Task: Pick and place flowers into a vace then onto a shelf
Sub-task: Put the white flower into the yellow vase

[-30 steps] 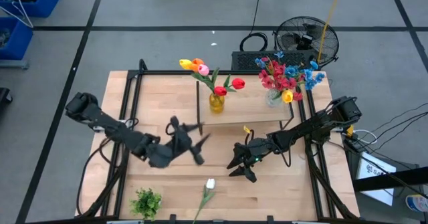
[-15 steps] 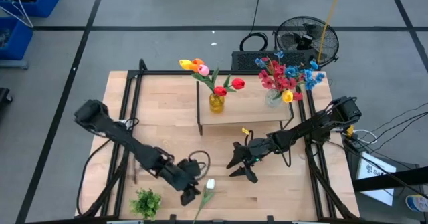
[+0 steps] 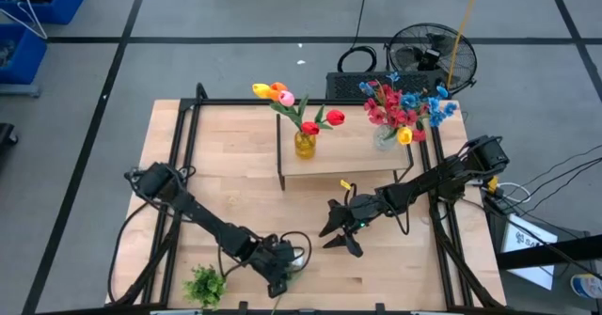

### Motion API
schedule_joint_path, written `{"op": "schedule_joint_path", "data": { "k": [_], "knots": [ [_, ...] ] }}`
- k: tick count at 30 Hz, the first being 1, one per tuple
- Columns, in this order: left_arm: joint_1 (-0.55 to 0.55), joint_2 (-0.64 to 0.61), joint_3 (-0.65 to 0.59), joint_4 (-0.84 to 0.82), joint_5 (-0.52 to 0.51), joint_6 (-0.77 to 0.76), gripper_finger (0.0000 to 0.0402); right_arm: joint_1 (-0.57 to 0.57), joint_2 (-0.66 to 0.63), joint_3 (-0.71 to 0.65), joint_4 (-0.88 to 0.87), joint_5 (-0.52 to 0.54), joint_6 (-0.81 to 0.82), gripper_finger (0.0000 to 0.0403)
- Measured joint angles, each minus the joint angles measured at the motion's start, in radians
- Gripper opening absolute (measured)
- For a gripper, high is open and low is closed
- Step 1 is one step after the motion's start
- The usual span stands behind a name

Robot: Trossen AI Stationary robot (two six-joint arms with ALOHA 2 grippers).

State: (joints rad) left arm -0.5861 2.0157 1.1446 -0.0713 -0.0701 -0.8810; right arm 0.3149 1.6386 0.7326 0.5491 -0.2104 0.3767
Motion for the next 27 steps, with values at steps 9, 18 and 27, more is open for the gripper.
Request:
{"op": "schedule_joint_path", "data": {
  "k": [9, 18, 27],
  "knots": [
    [0.016, 0.014, -0.002, 0.067, -0.069, 0.147, 0.0141, 0.000, 0.000, 0.000, 0.000, 0.000, -0.004, 0.0169],
    [0.077, 0.016, -0.002, 0.054, -0.031, 0.247, 0.0020, 0.000, 0.000, 0.000, -0.001, 0.003, -0.008, 0.0169],
    [0.108, -0.120, -0.008, 0.003, -0.072, 0.259, 0.0004, 0.000, 0.000, 0.000, 0.000, 0.003, -0.005, 0.0169]
  ]
}}
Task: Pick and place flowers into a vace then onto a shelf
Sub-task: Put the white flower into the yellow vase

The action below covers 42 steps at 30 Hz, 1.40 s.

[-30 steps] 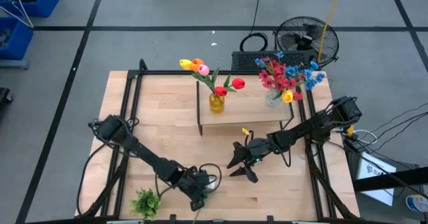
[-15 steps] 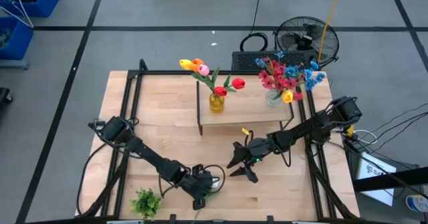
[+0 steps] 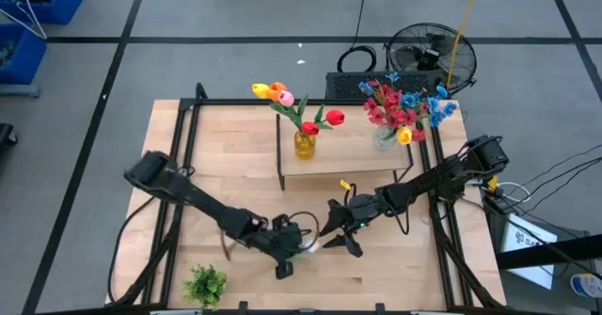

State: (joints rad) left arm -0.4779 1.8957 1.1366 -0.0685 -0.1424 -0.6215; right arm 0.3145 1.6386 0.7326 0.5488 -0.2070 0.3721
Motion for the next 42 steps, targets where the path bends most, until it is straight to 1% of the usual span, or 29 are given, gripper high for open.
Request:
{"op": "schedule_joint_path", "data": {
  "k": [3, 6, 8, 10, 12, 14, 15, 16, 18, 20, 21, 23, 24, 26, 28, 31, 32, 35, 38, 42],
  "knots": [
    [-0.002, -0.120, 0.001, -0.090, -0.081, 0.019, 0.0003, 0.000, 0.000, 0.000, 0.000, 0.000, 0.000, 0.0169],
    [-0.003, -0.259, 0.001, -0.175, -0.216, 0.018, 0.0002, 0.000, 0.000, 0.000, 0.002, 0.000, 0.000, 0.0169],
    [-0.005, -0.356, 0.001, -0.193, -0.342, 0.021, 0.0002, 0.000, 0.000, 0.000, -0.002, 0.000, 0.000, 0.0169],
    [-0.011, -0.449, 0.001, -0.180, -0.518, 0.065, 0.0002, -0.001, 0.000, 0.000, -0.006, 0.002, -0.002, 0.0169],
    [-0.018, -0.526, 0.002, -0.105, -0.725, 0.177, 0.0001, -0.003, 0.000, 0.000, -0.007, 0.029, -0.002, 0.0169],
    [-0.023, -0.589, 0.002, 0.041, -0.895, 0.369, 0.0001, -0.004, 0.000, 0.000, -0.005, 0.069, 0.007, 0.0169],
    [-0.024, -0.613, 0.002, 0.137, -0.943, 0.487, 0.0001, -0.004, 0.000, 0.000, -0.001, 0.080, 0.008, 0.0169],
    [-0.025, -0.633, 0.002, 0.247, -0.962, 0.616, 0.0001, -0.004, 0.000, 0.000, 0.003, 0.084, 0.008, 0.0169],
    [-0.024, -0.649, 0.003, 0.499, -0.933, 0.892, 0.0001, -0.004, 0.000, 0.000, 0.007, 0.084, 0.008, 0.0169],
    [-0.019, -0.649, 0.004, 0.722, -0.825, 1.164, 0.0001, -0.004, 0.000, 0.000, 0.005, 0.083, 0.006, 0.0169],
    [-0.019, -0.647, 0.004, 0.801, -0.756, 1.296, 0.0001, -0.004, 0.000, 0.000, 0.005, 0.083, 0.006, 0.0169],
    [-0.004, -0.638, 0.004, 0.919, -0.626, 1.523, 0.0001, -0.004, 0.000, 0.000, 0.005, 0.084, 0.008, 0.0169],
    [0.008, -0.631, 0.004, 0.962, -0.567, 1.611, 0.0001, -0.004, 0.000, 0.000, 0.005, 0.084, 0.008, 0.0169],
    [0.042, -0.624, 0.004, 1.007, -0.470, 1.724, 0.0001, -0.004, 0.000, 0.000, 0.006, 0.086, 0.007, 0.0169],
    [0.088, -0.623, 0.004, 1.006, -0.384, 1.720, 0.0001, -0.004, 0.000, 0.000, 0.008, 0.113, 0.008, 0.0169],
    [0.191, -0.594, 0.004, 1.018, -0.251, 1.568, 0.0001, -0.006, 0.000, 0.000, 0.009, 0.149, 0.008, 0.0169],
    [0.220, -0.584, 0.004, 1.011, -0.224, 1.533, 0.0001, -0.007, 0.000, 0.000, 0.010, 0.158, 0.008, 0.0169],
    [0.301, -0.553, 0.002, 1.008, -0.208, 1.468, 0.0001, -0.013, 0.000, 0.000, 0.010, 0.159, 0.008, 0.0169],
    [0.353, -0.537, 0.003, 1.012, -0.197, 1.378, 0.0000, -0.014, 0.000, 0.000, 0.012, 0.159, 0.008, 0.0169],
    [0.381, -0.501, 0.004, 1.001, -0.217, 1.372, 0.0000, -0.014, 0.000, 0.000, 0.013, 0.159, 0.008, 0.0169]
  ]
}}
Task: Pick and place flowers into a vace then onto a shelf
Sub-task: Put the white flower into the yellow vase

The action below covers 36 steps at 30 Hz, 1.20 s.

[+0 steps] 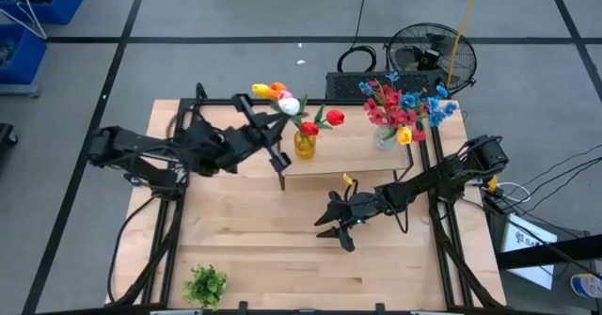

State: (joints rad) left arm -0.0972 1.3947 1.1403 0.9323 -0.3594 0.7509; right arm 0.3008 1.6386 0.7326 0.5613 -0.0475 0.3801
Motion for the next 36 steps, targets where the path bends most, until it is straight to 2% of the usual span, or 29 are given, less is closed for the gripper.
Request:
{"op": "schedule_joint_path", "data": {
  "k": [8, 15, 19, 25, 36],
  "knots": [
    [0.036, 0.045, -0.016, -0.062, -0.040, -0.105, 0.0000, 0.000, 0.000, 0.000, 0.003, 0.000, 0.000, 0.0169],
    [0.049, 0.045, -0.026, -0.067, -0.094, -0.133, 0.0000, 0.000, 0.000, 0.000, 0.003, 0.000, 0.000, 0.0169],
    [0.049, 0.048, -0.027, -0.113, -0.143, -0.149, 0.0001, 0.000, 0.000, 0.000, 0.003, 0.000, -0.002, 0.0169],
    [0.054, 0.047, -0.027, -0.223, -0.164, -0.233, 0.0002, 0.000, 0.000, 0.000, 0.003, 0.000, -0.003, 0.0169],
    [0.053, 0.048, -0.027, -0.340, -0.230, -0.257, 0.0006, 0.000, 0.000, 0.000, 0.003, 0.000, -0.007, 0.0169]
  ]
}}
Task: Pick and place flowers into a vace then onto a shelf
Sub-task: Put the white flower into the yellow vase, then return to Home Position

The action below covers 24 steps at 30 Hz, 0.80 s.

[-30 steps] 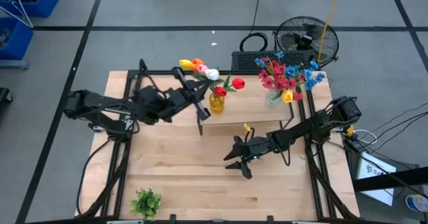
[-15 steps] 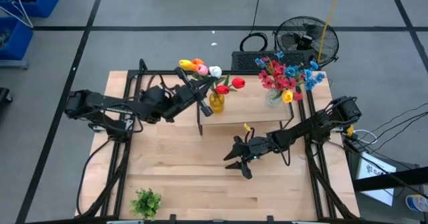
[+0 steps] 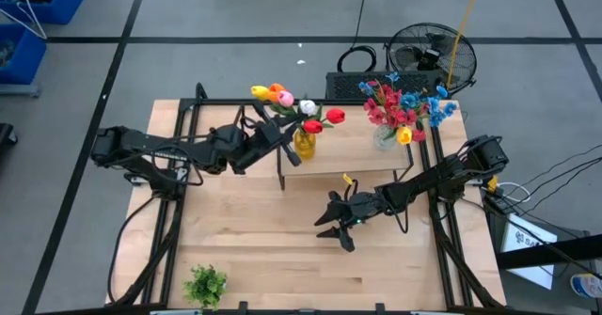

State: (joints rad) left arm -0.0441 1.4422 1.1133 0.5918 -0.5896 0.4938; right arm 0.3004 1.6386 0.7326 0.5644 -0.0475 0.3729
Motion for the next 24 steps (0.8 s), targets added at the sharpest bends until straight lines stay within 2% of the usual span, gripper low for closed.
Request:
{"op": "schedule_joint_path", "data": {
  "k": [4, 12, 15, 19, 24],
  "knots": [
    [0.000, 0.000, 0.000, -0.014, -0.014, -0.037, 0.0030, 0.000, 0.000, 0.000, 0.000, 0.000, 0.000, 0.0169],
    [-0.012, 0.000, 0.000, -0.048, -0.014, -0.069, 0.0125, 0.000, 0.000, 0.000, 0.000, 0.000, 0.000, 0.0169],
    [-0.026, 0.000, 0.009, -0.047, -0.018, -0.021, 0.0152, 0.000, 0.000, 0.000, 0.000, 0.000, 0.000, 0.0169],
    [-0.052, 0.000, 0.024, -0.047, -0.077, 0.057, 0.0170, 0.000, 0.000, 0.000, 0.000, 0.000, 0.000, 0.0169],
    [-0.078, -0.002, 0.026, -0.048, -0.156, 0.103, 0.0172, 0.000, 0.000, 0.000, 0.000, 0.000, 0.000, 0.0169]
  ]
}}
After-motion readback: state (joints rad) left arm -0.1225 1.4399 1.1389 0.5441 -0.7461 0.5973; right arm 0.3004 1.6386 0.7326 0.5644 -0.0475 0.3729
